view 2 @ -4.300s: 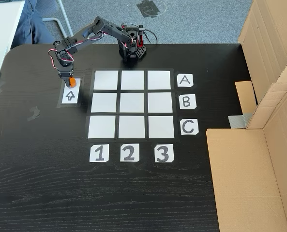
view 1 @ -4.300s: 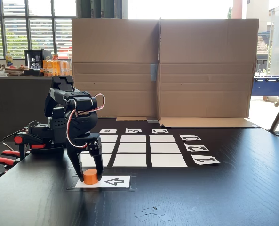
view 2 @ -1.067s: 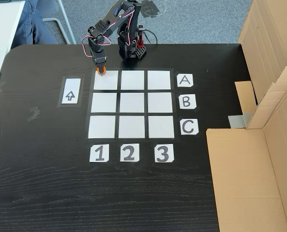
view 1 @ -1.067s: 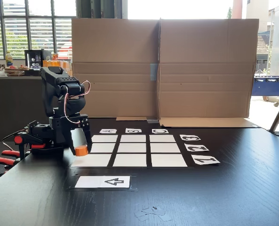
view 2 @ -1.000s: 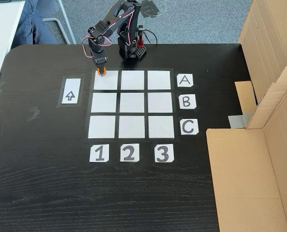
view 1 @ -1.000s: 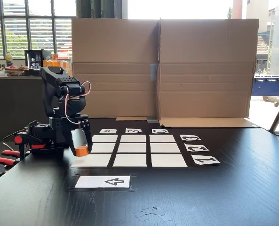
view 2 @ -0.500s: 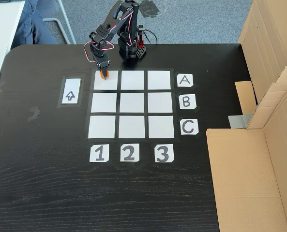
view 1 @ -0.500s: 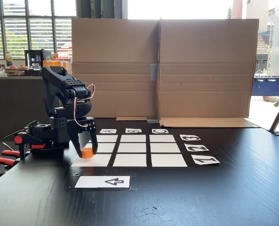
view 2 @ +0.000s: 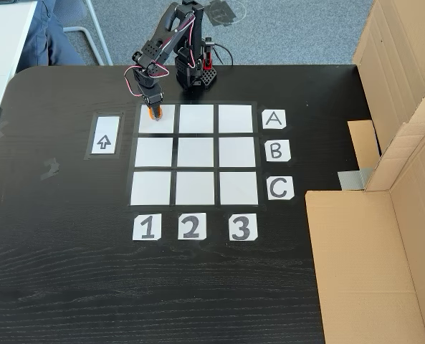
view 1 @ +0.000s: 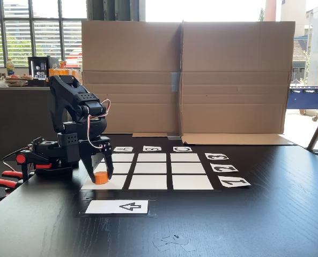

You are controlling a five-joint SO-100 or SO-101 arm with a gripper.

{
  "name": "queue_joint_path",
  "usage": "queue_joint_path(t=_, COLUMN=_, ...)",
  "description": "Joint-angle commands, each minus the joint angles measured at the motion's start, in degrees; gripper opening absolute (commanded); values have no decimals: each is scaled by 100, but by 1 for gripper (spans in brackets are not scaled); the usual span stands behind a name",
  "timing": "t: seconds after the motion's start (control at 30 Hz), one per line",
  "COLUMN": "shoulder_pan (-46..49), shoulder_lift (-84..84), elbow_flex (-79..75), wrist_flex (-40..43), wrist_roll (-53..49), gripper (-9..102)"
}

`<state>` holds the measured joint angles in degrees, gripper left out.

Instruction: Pick up the round, orange token and place it in the grid on square A1.

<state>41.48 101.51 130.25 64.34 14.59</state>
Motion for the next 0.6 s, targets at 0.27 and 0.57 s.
queue_joint_path(t=0.27, shoulder_pan=-158, shoulder_lift=-35, elbow_flex=-9, wrist_flex=-79, wrist_roll=44, gripper=11)
queue_joint_path(t=0.57, shoulder_pan=-176, shoulder_lift=-44, elbow_flex=9, wrist_flex=-97, wrist_roll=44, gripper=14)
